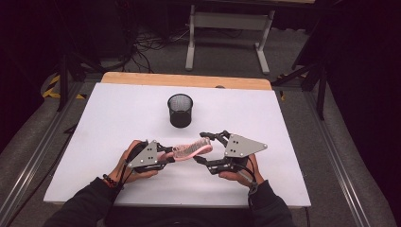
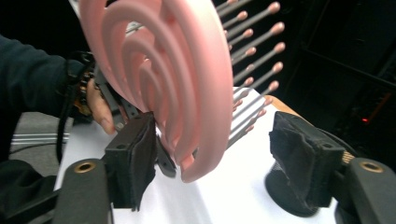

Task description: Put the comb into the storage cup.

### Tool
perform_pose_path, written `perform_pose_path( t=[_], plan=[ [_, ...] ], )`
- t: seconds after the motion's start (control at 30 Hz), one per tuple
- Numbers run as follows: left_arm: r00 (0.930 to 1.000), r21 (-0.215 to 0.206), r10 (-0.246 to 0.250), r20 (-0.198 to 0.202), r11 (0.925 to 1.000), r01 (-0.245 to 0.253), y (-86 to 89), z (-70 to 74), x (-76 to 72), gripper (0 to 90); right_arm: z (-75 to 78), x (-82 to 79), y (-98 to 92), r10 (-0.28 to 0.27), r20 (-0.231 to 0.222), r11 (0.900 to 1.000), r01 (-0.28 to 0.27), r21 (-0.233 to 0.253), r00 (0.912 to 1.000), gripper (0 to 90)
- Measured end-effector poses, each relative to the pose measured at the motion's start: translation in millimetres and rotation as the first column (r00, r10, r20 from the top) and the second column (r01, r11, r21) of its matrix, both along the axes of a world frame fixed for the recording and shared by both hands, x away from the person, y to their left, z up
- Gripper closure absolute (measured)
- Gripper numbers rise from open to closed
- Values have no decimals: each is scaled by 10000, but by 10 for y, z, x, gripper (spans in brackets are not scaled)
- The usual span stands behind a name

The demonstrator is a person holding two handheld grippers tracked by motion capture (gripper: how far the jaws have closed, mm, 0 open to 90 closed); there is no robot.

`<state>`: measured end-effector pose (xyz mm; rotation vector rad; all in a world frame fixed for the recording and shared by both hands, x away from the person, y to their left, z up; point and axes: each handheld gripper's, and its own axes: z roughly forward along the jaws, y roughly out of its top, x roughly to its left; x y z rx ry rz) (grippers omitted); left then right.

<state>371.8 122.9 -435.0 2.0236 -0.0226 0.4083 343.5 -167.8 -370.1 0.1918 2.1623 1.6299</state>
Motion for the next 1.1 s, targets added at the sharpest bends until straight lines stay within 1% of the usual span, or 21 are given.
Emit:
perform_pose_path(
  t=[0.07, 0.1, 0.17, 0.2, 0.27, 0.3, 0.33, 0.4, 0.47, 0.53, 0.6, 0.63, 0.67, 0.7, 0.77, 0.83, 0.87, 1.0, 1.03, 1.07, 1.1],
  plan=[
    [9993, 154, -249, -290, 9996, 254, -13, -5, 14, 711, -13, 9, 11, 180, -156, 9998, -178, 124, 9997, 325],
    [9991, 216, -267, -339, 9994, 275, -21, -9, 17, 711, -25, 15, 19, 289, -264, 9994, -284, 186, 9992, 325],
    [9964, 317, -413, -739, 9985, 438, -31, -20, 44, 712, -44, 21, 36, 374, -305, 9990, -366, 260, 9988, 363],
    [9964, 317, -413, -739, 9985, 438, -31, -20, 44, 711, -48, 23, 43, 422, -324, 9988, -414, 255, 9986, 369],
    [9933, 462, -454, -1064, 9976, 506, -42, -34, 64, 711, -56, 19, 59, 464, -285, 9988, -458, 197, 9985, 405],
    [9933, 462, -454, -1064, 9976, 506, -42, -34, 64, 712, -56, 19, 59, 464, -285, 9988, -458, 197, 9985, 405],
    [9932, 521, -383, -1104, 9977, 442, -46, -38, 72, 711, -69, 14, 72, 574, -268, 9982, -569, 166, 9980, 490],
    [9890, 558, -432, -1418, 9971, 515, -41, -41, 98, 711, -77, 11, 75, 654, -206, 9977, -650, 172, 9976, 540],
    [9839, 579, -547, -1704, 9962, 654, -39, -41, 116, 711, -84, 12, 80, 694, -216, 9974, -689, 215, 9974, 552],
    [9822, 720, -467, -1820, 9956, 607, -43, -37, 123, 711, -89, 17, 87, 739, -241, 9970, -733, 235, 9970, 541],
    [9808, 761, -476, -1892, 9951, 629, -47, -39, 127, 712, -94, 25, 90, 650, -302, 9974, -641, 316, 9974, 434],
    [9797, 791, -434, -1957, 9951, 598, -53, -42, 130, 711, -92, 29, 89, 644, -330, 9968, -627, 501, 9974, 396],
    [9771, 843, -412, -2086, 9946, 599, -60, -45, 134, 712, -88, 32, 90, 740, -386, 9958, -717, 574, 9965, 361],
    [9761, 867, -410, -2135, 9944, 607, -67, -48, 134, 712, -88, 32, 90, 740, -386, 9958, -717, 574, 9965, 361],
    [9722, 866, -522, -2283, 9935, 737, -82, -48, 133, 712, -94, 34, 113, 797, -518, 9953, -765, 597, 9955, 392],
    [9722, 869, -533, -2281, 9934, 749, -89, -51, 129, 712, -96, 34, 120, 896, -548, 9942, -860, 644, 9945, 419],
    [9698, 795, -595, -2364, 9936, 803, -84, -54, 135, 712, -101, 30, 135, 1067, -552, 9921, -1026, 715, 9928, 447],
    [9669, 570, -731, -2444, 9943, 896, -67, -63, 150, 708, -95, 18, 150, 1248, -531, 9898, -1207, 756, 9908, 493],
    [9600, 342, -901, -2653, 9941, 1027, -61, -75, 161, 708, -91, 15, 149, 1345, -511, 9879, -1299, 843, 9896, 518],
    [9588, 316, -949, -2676, 9937, 1072, -59, -79, 164, 701, -82, 13, 141, 1395, -489, 9860, -1342, 990, 9890, 589],
    [9611, 291, -881, -2619, 9946, 991, -64, -86, 162, 698, -75, 12, 134, 1364, -465, 9859, -1310, 1046, 9896, 600]
  ],
)
